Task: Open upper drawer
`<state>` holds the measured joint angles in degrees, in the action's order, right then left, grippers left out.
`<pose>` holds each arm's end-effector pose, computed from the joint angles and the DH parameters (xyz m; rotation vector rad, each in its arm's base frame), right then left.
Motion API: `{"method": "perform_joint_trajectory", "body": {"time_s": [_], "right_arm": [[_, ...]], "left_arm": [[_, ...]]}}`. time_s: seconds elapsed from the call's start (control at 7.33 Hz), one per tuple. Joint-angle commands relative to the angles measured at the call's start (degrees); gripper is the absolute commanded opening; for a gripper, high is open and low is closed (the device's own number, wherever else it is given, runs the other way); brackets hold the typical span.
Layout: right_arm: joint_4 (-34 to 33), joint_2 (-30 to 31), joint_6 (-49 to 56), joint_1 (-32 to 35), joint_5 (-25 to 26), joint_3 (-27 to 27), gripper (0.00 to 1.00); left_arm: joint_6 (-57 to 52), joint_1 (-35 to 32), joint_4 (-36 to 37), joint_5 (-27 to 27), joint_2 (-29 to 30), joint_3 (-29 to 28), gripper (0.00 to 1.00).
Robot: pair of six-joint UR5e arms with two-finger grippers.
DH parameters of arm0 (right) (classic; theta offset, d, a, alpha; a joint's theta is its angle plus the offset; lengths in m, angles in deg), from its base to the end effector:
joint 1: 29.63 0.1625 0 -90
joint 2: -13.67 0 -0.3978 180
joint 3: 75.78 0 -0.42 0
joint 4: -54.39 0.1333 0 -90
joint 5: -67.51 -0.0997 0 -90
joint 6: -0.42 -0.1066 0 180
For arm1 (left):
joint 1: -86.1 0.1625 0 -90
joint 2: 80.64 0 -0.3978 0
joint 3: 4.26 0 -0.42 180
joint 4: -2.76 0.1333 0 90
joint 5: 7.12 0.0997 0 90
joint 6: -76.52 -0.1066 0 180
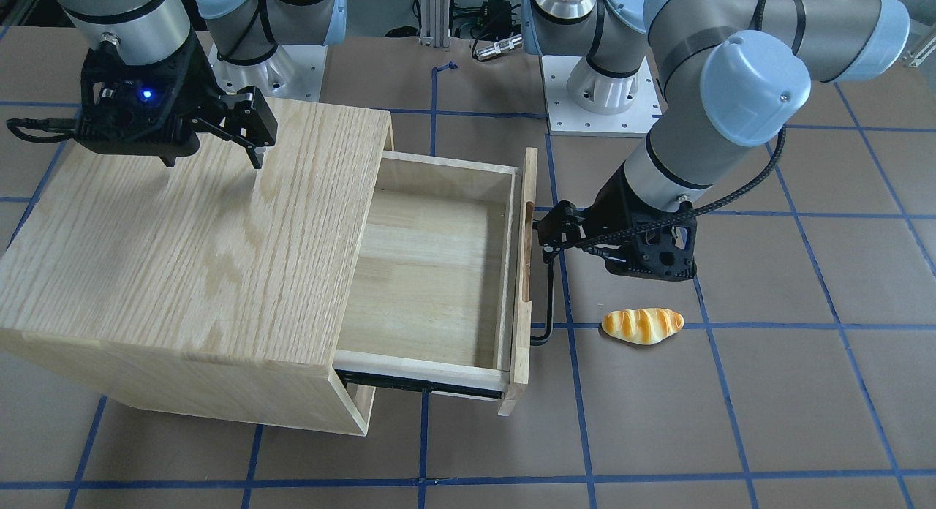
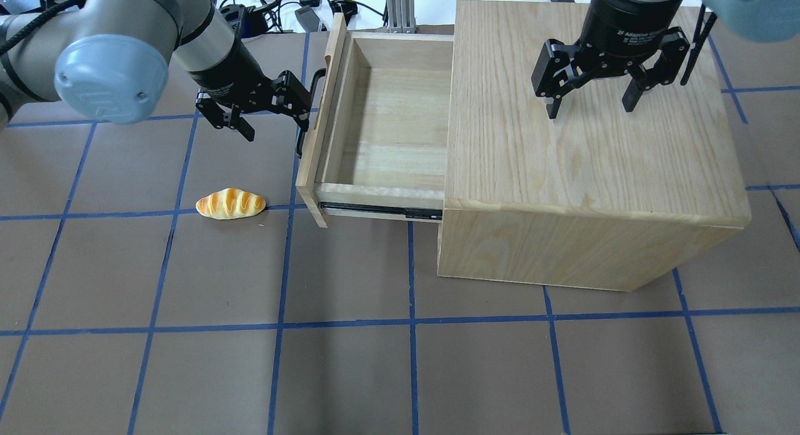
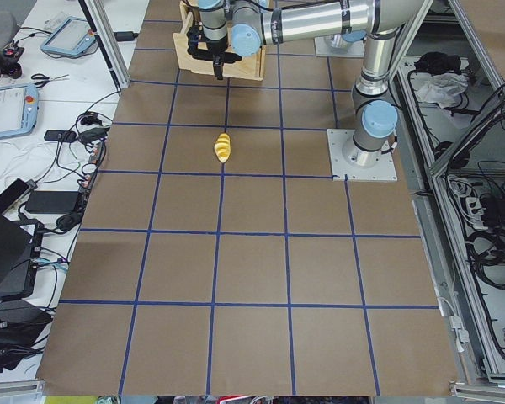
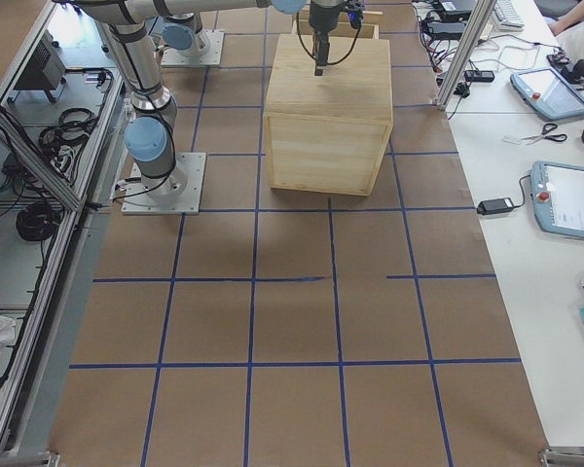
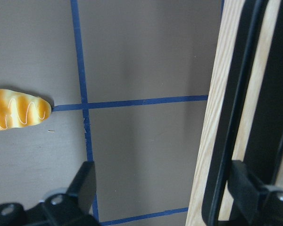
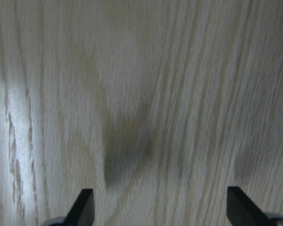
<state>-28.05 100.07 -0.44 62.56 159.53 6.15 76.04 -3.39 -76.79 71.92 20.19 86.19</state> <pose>0.1500 -0.5322 0.4805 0.0375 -3.1036 -0.0822 -0.1484 -0.5861 0.3650 0.0028 -2.9501 -0.0189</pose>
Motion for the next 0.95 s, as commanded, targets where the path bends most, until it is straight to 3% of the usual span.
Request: {"method": "perform_joint_trajectory", "body": {"time_s": [0.0, 0.27, 0.82], "right_arm": [[0.00, 0.00, -0.02, 0.00, 0.00, 0.07, 1.00], [0.00, 0.00, -0.02, 0.00, 0.00, -0.01, 1.00], [0.00, 0.00, -0.02, 0.00, 0.00, -0.01, 1.00]], "left_arm": [[0.74, 0.28, -2.35, 1.11, -1.76, -0.97, 1.00], [1.01, -0.34, -13.10, 2.52, -8.43, -6.75, 1.00], [1.10, -0.43, -23.00, 9.88, -15.57, -6.78, 1.00]]}}
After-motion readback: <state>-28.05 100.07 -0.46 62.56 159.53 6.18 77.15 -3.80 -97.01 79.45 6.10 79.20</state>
